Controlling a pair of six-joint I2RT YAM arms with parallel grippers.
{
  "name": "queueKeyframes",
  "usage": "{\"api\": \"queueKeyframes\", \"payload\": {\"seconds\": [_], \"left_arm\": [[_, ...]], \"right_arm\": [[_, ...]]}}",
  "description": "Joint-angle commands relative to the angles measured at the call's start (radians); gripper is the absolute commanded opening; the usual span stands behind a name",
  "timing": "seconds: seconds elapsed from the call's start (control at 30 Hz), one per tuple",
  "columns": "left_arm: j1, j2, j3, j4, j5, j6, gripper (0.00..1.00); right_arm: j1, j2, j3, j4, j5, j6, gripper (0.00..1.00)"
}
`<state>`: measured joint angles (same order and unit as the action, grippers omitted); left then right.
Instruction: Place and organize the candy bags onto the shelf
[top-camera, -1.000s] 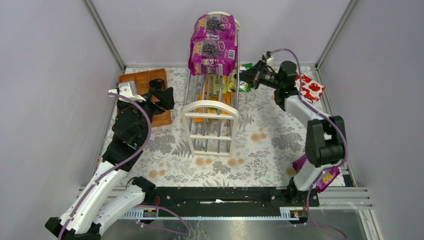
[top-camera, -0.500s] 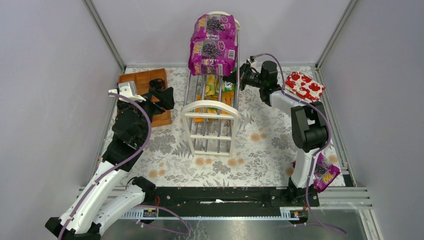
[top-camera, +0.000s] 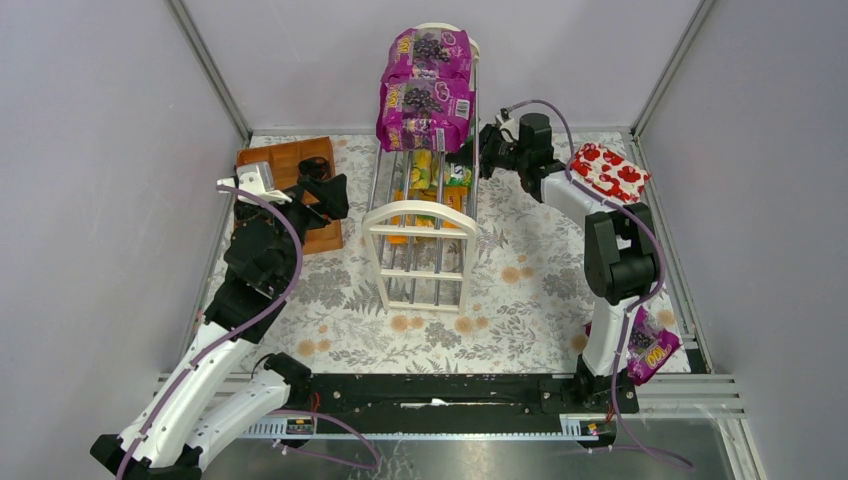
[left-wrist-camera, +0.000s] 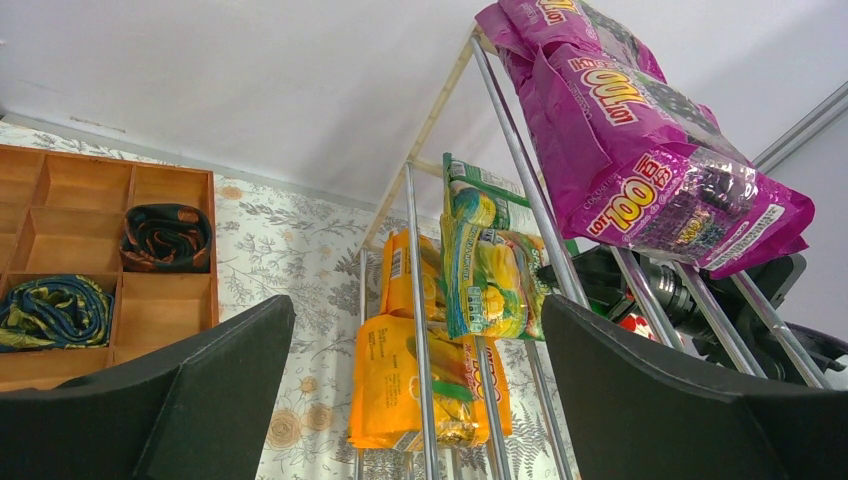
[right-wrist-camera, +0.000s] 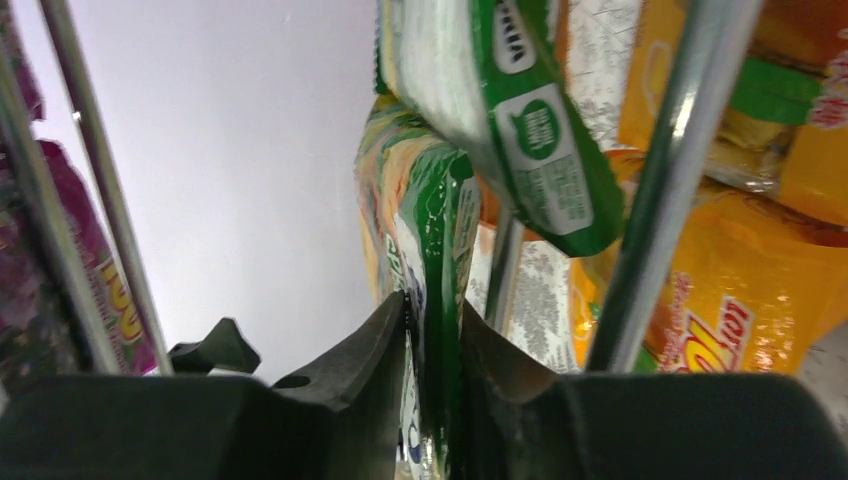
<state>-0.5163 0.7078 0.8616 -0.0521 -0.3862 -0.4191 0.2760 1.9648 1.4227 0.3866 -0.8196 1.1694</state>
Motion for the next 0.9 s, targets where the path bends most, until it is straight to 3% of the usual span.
{"api": "queueKeyframes", "payload": {"seconds": [0.0,0.13,0.37,0.6,0.73,0.87], "left_arm": [[-0.002,-0.013,0.009,0.034,0.008,0.002,0.99],[-0.002,-0.014,0.008,0.034,0.010,0.000,0.99],[-0.002,-0.017,0.008,0.035,0.008,0.000,0.99],[-0.002,-0.026,0.008,0.036,0.010,-0.001,0.99],[-0.002,-0.024,0.008,0.035,0.009,-0.001,0.99],[-0.002,-0.020,0.008,0.034,0.007,-0.001,0.99]], "right_arm": [[0.003,-0.046,0.081,-0.170,0.067,-0.165,0.32],[0.002,-0.066,0.116,-0.269,0.075,-0.235,0.41],[-0.038,-0.203,0.117,-0.584,0.169,-0.490,0.63],[-0.173,-0.538,-0.182,-0.832,0.476,-0.797,0.90],[-0.173,-0.732,-0.400,-0.913,0.707,-0.912,0.92],[-0.173,-0.896,-0.563,-0.925,0.863,-0.881,0.93]]}}
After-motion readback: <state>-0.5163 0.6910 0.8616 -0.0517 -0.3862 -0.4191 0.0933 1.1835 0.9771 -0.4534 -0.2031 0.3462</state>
